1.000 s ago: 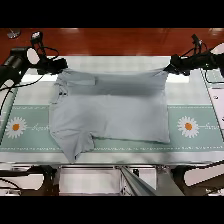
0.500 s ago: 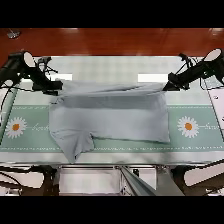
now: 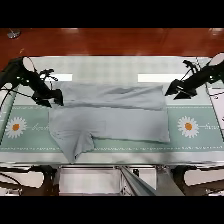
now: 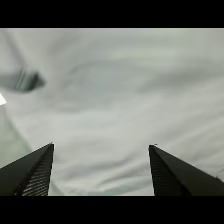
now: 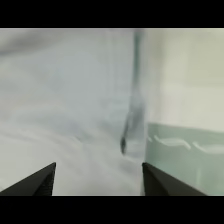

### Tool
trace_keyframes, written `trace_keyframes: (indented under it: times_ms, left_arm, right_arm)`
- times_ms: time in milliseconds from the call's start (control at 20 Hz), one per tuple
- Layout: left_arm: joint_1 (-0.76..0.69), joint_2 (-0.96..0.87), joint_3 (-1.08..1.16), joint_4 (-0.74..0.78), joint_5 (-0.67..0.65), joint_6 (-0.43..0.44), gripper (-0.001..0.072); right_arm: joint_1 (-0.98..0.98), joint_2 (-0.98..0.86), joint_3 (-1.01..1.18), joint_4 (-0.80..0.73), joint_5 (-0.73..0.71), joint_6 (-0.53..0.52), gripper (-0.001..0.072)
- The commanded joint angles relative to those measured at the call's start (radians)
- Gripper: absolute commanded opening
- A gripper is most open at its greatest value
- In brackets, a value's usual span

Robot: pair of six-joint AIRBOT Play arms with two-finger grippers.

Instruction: Fold the shirts.

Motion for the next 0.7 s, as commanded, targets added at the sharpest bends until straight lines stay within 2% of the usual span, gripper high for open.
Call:
trace_keyframes:
  times_ms: [0, 150, 300, 400, 450, 650]
  left_arm:
    - [0.07, 0.13, -0.095, 0.0, -0.02, 0.02, 0.0701]
    - [0.219, 0.332, -0.363, -0.043, 0.066, 0.054, 0.0701]
    - [0.454, 0.509, -0.674, -0.304, 0.161, 0.145, 0.0701]
    - [0.584, 0.585, -0.853, -0.506, 0.176, 0.22, 0.0701]
    - [0.614, 0.607, -0.913, -0.537, 0.182, 0.247, 0.0701]
    - [0.585, 0.618, -0.998, -0.516, 0.217, 0.235, 0.0701]
  right_arm:
    - [-0.088, 0.16, -0.09, -0.046, -0.038, -0.019, 0.0619]
    - [-0.214, 0.36, -0.319, 0.067, -0.15, -0.086, 0.0618]
    - [-0.28, 0.533, -0.573, 0.18, -0.205, -0.151, 0.0618]
    - [-0.28, 0.608, -0.705, 0.248, -0.26, -0.163, 0.0618]
    - [-0.28, 0.63, -0.751, 0.29, -0.275, -0.175, 0.0618]
    - [-0.28, 0.64, -0.841, 0.365, -0.276, -0.222, 0.0618]
